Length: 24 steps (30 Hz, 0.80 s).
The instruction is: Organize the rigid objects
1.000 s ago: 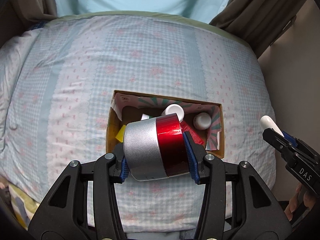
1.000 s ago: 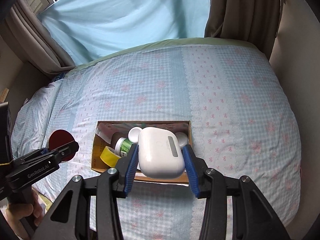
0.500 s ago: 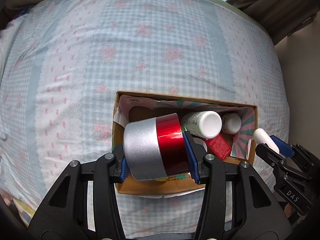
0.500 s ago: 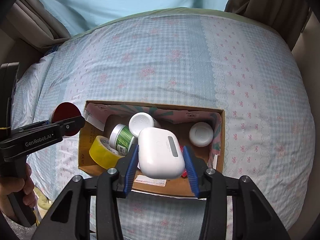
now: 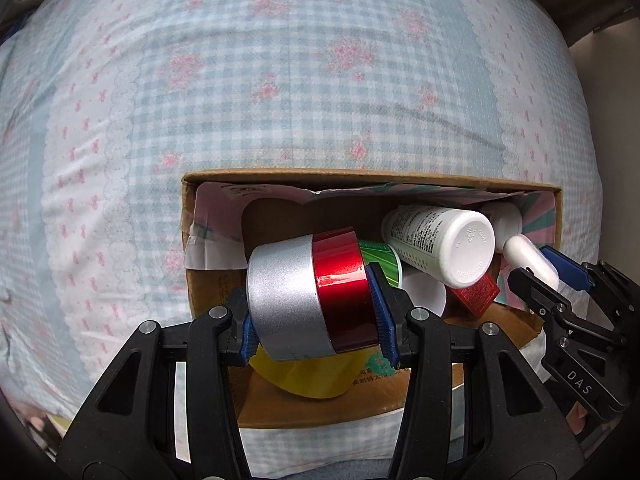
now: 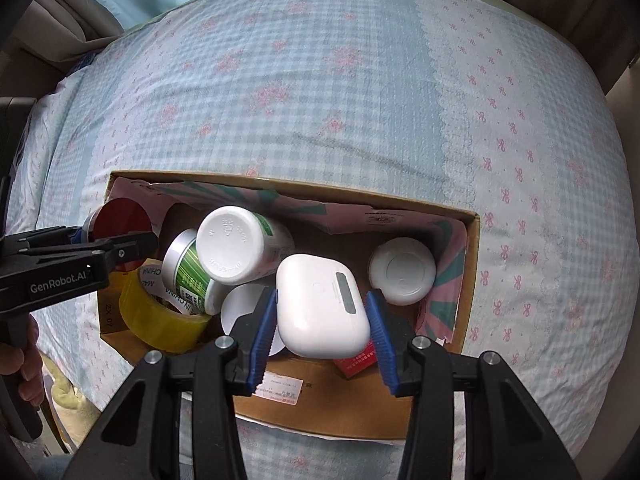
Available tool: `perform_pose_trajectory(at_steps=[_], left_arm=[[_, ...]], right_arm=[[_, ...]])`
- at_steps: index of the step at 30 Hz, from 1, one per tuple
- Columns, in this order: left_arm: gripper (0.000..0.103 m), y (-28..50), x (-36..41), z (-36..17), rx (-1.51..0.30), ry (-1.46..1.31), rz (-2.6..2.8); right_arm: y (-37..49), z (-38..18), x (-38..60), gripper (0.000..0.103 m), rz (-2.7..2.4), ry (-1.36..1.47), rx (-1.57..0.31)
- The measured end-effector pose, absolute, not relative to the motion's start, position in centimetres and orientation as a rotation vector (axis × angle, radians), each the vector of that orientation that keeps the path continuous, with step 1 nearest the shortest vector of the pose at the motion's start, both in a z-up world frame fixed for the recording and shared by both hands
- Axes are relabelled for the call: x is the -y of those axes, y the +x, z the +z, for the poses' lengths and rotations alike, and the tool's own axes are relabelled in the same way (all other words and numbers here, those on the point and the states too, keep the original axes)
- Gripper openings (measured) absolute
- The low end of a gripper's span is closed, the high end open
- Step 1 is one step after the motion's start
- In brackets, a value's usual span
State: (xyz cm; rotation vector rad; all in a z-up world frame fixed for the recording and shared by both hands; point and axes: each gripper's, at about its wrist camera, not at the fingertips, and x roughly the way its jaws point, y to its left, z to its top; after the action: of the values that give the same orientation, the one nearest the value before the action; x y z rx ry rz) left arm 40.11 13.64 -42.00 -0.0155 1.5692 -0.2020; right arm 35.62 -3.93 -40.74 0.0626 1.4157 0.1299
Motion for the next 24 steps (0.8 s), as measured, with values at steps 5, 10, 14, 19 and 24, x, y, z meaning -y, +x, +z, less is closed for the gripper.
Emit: perform_pose_trajectory(at_steps=[5,10,14,19,24], left_arm=[[0.061,40.9,-13.5,-43.3,-1.640,0.028,-0.178],[0.103,40.5,-14.5,-42.1,-1.605,-0.030,-0.201],[0.103,39.9,-14.8,-41.2,-1.571,-0.016,-0.196],[0.103,39.4,-14.5,-40.7,-1.571,0.003,-0.197],[0.103,38.6,-13.8,-39.4,-1.547,0.043,-0.192]], right_arm=[[36.6,-41.6,3.5,0.042,0.150,0.052,-1.410],[36.8,-42.2,3.5,0.101,0.133,0.058,-1.404],[36.5,-42.3,4.6,0.103,0.122,0.105,-1.427],[36.2,-41.8,5.2,0.103,0.114,0.138,-1.410],[35.5,-40.3,5.7,0.103,0.102,0.170,-1.389]])
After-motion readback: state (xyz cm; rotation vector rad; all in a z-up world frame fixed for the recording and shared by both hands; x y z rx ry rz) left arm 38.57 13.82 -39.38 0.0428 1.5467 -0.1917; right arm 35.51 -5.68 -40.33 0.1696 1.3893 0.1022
